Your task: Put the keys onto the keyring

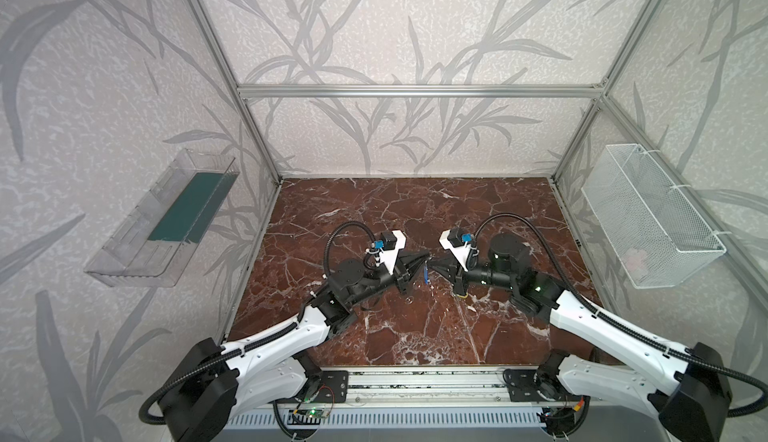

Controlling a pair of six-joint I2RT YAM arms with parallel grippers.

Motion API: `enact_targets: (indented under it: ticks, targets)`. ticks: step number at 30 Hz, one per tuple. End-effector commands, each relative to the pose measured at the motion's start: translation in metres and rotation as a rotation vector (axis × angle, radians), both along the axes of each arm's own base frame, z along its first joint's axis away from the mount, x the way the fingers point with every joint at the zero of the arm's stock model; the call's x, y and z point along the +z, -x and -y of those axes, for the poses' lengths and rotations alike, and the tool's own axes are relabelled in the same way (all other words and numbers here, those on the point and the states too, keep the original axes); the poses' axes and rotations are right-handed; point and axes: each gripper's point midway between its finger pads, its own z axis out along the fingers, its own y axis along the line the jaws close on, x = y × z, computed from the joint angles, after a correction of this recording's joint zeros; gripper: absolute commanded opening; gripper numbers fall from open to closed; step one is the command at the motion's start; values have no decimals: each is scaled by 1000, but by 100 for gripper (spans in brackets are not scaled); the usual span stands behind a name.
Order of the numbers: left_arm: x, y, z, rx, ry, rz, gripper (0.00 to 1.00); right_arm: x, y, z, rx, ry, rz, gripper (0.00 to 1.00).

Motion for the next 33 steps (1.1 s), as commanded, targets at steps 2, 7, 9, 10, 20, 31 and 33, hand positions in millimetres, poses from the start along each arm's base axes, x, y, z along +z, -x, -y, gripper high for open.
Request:
enact_targets:
  ticks: [2, 7, 9, 10, 20, 31, 33]
  targets:
    - [16, 7, 5, -38, 55, 31, 0, 11, 13, -11, 88, -17, 19, 3]
    - [16, 9, 6, -50, 67, 30, 0, 9, 9, -10, 66, -11, 21, 9]
    - [18, 10, 5, -47, 77, 36, 0, 8, 7, -6, 45, -3, 30, 17]
    - [18, 10, 3, -43, 79, 40, 0, 7, 7, -5, 37, -1, 30, 20]
    - [22, 15, -6, -21, 83, 68, 0, 14, 6, 17, -8, -12, 46, 31]
    - [22, 19, -7, -35, 82, 72, 0, 29, 9, 23, -1, -47, 69, 24]
    - [21, 20, -7, -38, 80, 70, 0, 32, 9, 24, 1, -56, 72, 23]
